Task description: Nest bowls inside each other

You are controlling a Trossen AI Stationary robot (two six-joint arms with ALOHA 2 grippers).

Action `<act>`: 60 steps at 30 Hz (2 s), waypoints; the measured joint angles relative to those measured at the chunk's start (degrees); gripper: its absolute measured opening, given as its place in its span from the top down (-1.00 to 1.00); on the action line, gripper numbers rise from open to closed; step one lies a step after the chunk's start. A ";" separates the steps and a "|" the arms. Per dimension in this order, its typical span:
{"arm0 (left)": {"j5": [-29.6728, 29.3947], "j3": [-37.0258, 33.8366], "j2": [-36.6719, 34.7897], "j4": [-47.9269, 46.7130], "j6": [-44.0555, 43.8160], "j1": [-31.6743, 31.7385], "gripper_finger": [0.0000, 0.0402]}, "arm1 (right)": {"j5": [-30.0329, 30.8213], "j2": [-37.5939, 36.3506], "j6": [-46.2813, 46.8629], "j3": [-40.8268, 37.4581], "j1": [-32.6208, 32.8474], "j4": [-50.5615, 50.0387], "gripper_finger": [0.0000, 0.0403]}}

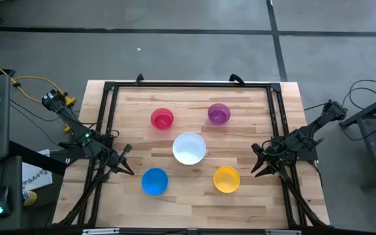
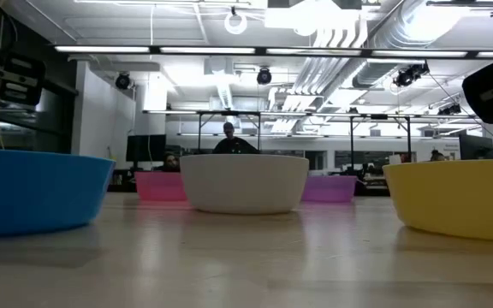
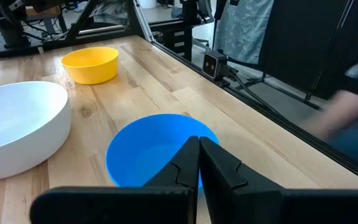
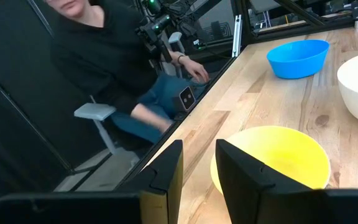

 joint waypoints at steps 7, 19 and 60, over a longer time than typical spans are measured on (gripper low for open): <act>0.01 0.00 -0.01 0.00 0.00 0.00 0.94 | 0.00 0.01 0.01 0.01 -0.02 0.00 0.56; 0.00 0.00 -0.01 0.00 0.00 0.00 0.94 | 0.00 0.01 0.00 0.00 -0.02 0.01 0.56; 0.00 0.00 0.00 0.00 0.00 0.00 0.94 | 12.03 0.02 -2.23 0.00 0.00 18.01 0.56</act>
